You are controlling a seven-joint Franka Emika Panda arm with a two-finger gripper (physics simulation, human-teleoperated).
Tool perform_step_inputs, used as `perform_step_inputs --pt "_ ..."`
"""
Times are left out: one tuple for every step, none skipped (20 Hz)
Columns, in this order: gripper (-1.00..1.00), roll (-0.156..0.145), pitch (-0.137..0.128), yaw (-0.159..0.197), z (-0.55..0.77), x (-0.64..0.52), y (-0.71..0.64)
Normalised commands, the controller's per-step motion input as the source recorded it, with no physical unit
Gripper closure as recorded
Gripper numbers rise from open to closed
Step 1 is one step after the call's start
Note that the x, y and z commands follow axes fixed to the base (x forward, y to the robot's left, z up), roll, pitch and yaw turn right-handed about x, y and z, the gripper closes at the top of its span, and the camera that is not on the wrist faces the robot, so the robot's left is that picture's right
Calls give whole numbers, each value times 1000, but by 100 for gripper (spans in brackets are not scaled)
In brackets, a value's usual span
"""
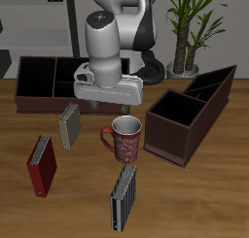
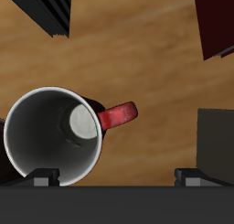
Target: Place the red mug into the back desk caddy's right compartment
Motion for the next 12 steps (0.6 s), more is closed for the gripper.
perform_step_inputs --pt "-100 -4 0 -20 -118 -32 82" --pt "-100 16 3 -68 -143 13 52" --pt "-100 -14 8 13 -145 46 -8" --pt "-100 7 15 0 -188 48 13" --pt "-100 -5 0 -11 -160 -13 31" --pt "-100 4 4 -5 -98 7 29" --pt "-100 21 9 -44 -287 79 16" --pt "-100 -40 22 -46 -219 48 -32" --pt "-100 0 0 0 5 8 23" --pt "-100 26 25 -79 -338 120 -61" --pt "-100 2 18 -53 -214 52 -7" --pt "-100 52 32 9 -254 77 64"
